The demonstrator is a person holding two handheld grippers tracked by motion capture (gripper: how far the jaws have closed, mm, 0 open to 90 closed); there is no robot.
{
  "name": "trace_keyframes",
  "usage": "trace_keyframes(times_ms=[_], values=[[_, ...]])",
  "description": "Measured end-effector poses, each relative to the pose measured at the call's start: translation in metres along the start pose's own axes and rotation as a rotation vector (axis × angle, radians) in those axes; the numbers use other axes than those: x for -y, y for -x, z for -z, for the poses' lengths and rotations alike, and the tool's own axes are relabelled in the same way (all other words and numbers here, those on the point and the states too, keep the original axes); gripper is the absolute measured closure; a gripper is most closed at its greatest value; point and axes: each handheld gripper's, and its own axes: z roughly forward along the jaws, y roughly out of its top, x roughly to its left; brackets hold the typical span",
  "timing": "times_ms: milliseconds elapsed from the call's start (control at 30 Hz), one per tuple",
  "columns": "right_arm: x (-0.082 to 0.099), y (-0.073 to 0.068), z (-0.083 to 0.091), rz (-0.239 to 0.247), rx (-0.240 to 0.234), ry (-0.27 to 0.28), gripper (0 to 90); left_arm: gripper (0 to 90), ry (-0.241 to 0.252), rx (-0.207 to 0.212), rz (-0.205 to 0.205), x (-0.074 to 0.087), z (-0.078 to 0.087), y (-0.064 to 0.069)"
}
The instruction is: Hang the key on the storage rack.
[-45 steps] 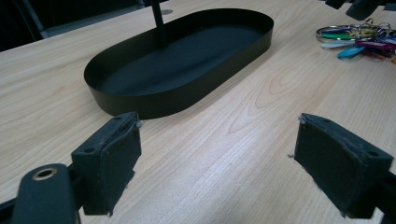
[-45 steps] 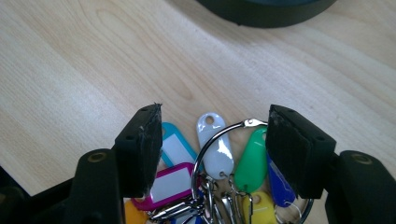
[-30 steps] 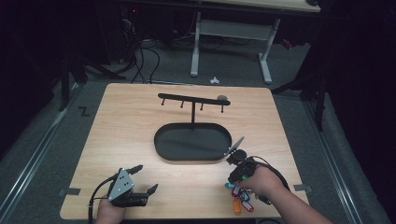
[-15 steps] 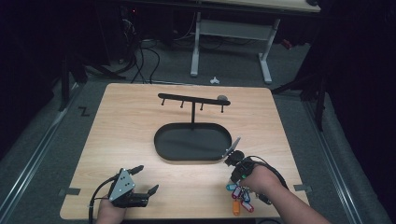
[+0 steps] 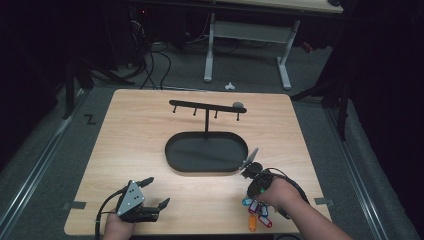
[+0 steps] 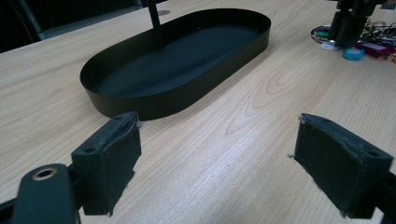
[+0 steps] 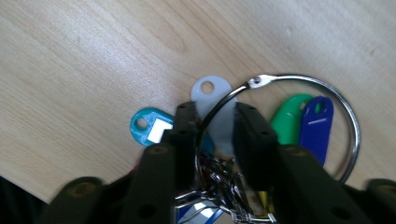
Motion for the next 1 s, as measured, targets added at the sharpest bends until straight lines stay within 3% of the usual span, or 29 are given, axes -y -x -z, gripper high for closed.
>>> trace_keyframes(times_ms=[133, 300, 333, 467, 733, 867, 1000], values=[[0.000, -0.003, 0.000, 0.046, 0.006, -0.010, 85.7, 15.0, -0.002, 0.002, -0.005, 0.000, 0.000, 0.000], [0.001, -0.005, 0.000, 0.107, 0.020, -0.016, 86.5, 15.0, -0.003, 0.001, -0.003, 0.000, 0.000, 0.000], [0.001, -0.007, 0.002, 0.147, 0.039, -0.006, 86.6, 15.0, -0.003, 0.001, -0.003, 0.000, 0.000, 0.000], [0.004, -0.006, 0.009, 0.184, 0.050, 0.019, 86.7, 15.0, -0.008, 0.004, -0.005, 0.000, 0.000, 0.000], [0.010, -0.001, 0.036, 0.208, 0.110, 0.082, 87.0, 15.0, -0.008, 0.003, -0.004, 0.000, 0.000, 0.000], [0.015, 0.004, 0.049, 0.193, 0.094, 0.126, 87.1, 15.0, -0.008, 0.005, -0.002, 0.000, 0.000, 0.001], [0.019, 0.009, 0.060, 0.194, 0.117, 0.144, 87.3, 15.0, -0.007, 0.005, -0.003, 0.001, -0.001, 0.001]])
